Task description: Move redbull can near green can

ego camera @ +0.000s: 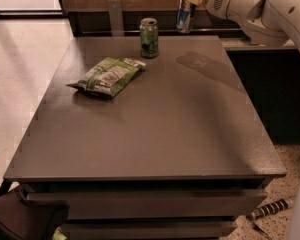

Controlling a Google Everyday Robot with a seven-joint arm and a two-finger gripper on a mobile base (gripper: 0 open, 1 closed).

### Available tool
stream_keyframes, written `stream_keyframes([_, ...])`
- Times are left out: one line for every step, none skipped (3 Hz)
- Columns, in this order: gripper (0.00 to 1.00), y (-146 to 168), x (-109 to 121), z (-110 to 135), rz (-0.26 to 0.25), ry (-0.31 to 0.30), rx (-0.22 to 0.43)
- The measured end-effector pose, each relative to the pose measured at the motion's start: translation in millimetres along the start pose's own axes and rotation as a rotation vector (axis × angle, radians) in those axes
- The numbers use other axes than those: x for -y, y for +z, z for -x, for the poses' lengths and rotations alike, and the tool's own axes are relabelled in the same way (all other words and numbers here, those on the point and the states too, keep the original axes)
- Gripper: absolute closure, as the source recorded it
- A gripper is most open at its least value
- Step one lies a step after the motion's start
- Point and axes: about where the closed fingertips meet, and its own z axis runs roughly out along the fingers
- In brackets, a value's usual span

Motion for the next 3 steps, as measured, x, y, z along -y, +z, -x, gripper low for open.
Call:
stream_keyframes([1.00, 25.2, 12.0, -30.0, -0.043, 0.020, -0.046])
stream_keyframes([1.00, 43.4, 16.6, -58.5, -0.066, 0.032, -0.070])
stream_keyframes([1.00, 53.8, 17.5, -83.9, -0.083, 0.041, -0.080])
